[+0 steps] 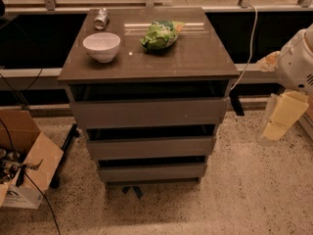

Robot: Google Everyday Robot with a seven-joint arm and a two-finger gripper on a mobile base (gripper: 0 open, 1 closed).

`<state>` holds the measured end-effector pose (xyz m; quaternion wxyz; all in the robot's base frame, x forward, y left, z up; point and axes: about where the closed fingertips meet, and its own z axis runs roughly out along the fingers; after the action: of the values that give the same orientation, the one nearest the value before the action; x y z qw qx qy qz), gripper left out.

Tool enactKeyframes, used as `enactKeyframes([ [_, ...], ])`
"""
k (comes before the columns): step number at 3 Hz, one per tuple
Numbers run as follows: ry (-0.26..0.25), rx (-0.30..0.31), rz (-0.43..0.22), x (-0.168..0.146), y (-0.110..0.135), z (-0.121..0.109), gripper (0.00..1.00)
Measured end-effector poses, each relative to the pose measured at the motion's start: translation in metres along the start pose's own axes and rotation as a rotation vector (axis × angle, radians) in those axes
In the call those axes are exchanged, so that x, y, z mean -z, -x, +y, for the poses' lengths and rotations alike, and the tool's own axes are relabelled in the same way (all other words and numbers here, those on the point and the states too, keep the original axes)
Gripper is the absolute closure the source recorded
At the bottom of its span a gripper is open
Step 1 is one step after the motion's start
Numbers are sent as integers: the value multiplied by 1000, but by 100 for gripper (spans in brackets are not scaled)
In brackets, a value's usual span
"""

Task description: Open bottom drawer

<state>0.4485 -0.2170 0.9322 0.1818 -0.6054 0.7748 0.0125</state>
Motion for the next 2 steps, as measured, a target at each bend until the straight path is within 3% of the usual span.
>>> enactKeyframes([
  [1, -9, -2, -55, -34, -13, -9, 0],
  [2, -27, 9, -58, -77, -38, -27, 0],
])
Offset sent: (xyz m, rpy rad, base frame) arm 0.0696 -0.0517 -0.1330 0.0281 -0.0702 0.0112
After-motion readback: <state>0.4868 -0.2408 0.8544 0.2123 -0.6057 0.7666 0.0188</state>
